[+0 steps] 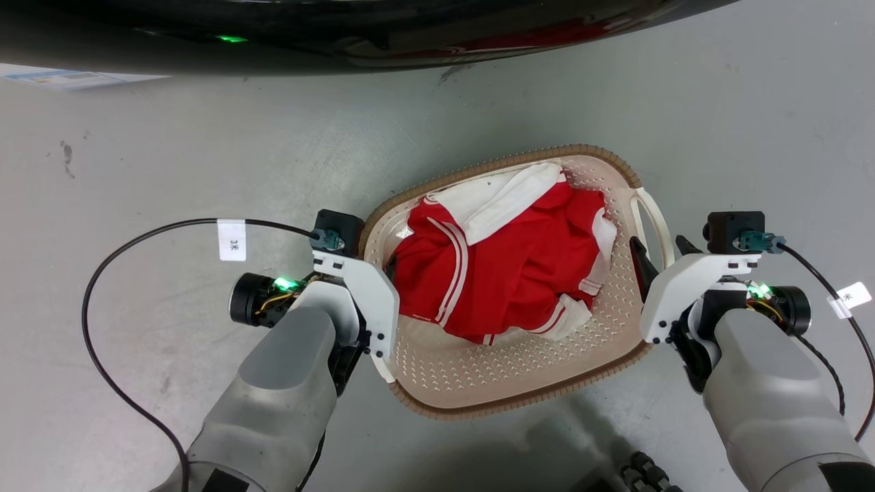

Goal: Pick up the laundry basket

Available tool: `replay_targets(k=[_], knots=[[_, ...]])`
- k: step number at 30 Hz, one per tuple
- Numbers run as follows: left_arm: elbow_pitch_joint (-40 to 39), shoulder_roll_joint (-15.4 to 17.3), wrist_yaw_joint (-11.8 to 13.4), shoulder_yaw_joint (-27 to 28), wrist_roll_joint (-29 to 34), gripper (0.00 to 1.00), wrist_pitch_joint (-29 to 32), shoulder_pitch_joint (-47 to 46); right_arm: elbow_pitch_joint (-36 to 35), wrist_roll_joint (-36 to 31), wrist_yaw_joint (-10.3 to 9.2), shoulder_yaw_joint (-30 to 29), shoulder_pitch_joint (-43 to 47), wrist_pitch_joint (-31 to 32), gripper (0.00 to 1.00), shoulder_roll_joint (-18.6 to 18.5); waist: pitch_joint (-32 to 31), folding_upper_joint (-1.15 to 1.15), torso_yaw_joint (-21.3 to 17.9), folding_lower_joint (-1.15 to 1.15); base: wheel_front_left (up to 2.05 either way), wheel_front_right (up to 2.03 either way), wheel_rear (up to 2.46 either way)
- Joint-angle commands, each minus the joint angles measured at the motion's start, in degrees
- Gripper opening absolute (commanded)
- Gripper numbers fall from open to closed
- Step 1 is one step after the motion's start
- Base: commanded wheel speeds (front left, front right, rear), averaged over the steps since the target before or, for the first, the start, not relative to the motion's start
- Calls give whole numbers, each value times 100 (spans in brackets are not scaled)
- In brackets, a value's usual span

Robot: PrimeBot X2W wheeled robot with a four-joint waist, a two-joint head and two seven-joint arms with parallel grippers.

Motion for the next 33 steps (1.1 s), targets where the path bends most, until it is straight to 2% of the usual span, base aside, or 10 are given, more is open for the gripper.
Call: replay_targets(k=[1, 9, 16, 17, 18, 19, 20, 27, 33], knots=[[6, 6, 30, -33, -46, 100, 24, 16, 0, -109, -4, -78, 50, 44, 100, 15, 45, 0, 13, 0, 0, 0, 0], [170, 5, 97, -153, -124, 100, 30, -167, -1, -99, -4, -266, -42, 204, 100, 14, 288, 0, 23, 0, 0, 0, 0], [345, 11, 58, -216, -154, 100, -32, -300, 0, 319, -3, 42, -121, 272, 100, 15, 481, 0, 20, 0, 0, 0, 0], [346, 14, 41, -226, -161, 97, -48, -310, 1, 419, -3, 105, -133, 298, 97, 16, 508, 0, 26, 0, 0, 0, 0], [343, 15, 24, -239, -163, 45, -68, -326, 0, 515, -3, 188, -146, 309, 45, 17, 534, 0, 33, 0, 0, 0, 0], [344, 18, 15, -249, -181, 0, -78, -333, 0, 636, -3, 278, -149, 345, 27, 19, 555, 0, 38, 0, 0, 0, 0], [339, 18, -8, -254, -204, 0, -107, -339, 0, 754, -2, 382, -139, 379, 0, 21, 571, 0, 44, 0, 0, 0, 0], [375, -11, -97, -321, -282, 0, -215, -360, -23, 1375, -5, 942, -127, 403, 0, 48, 599, 0, 47, 0, 0, 0, 0], [410, -47, -131, -338, -365, 0, -303, -335, -19, 1626, -5, 1179, -42, 463, 0, 34, 474, 0, 20, 0, 0, 0, 0]])
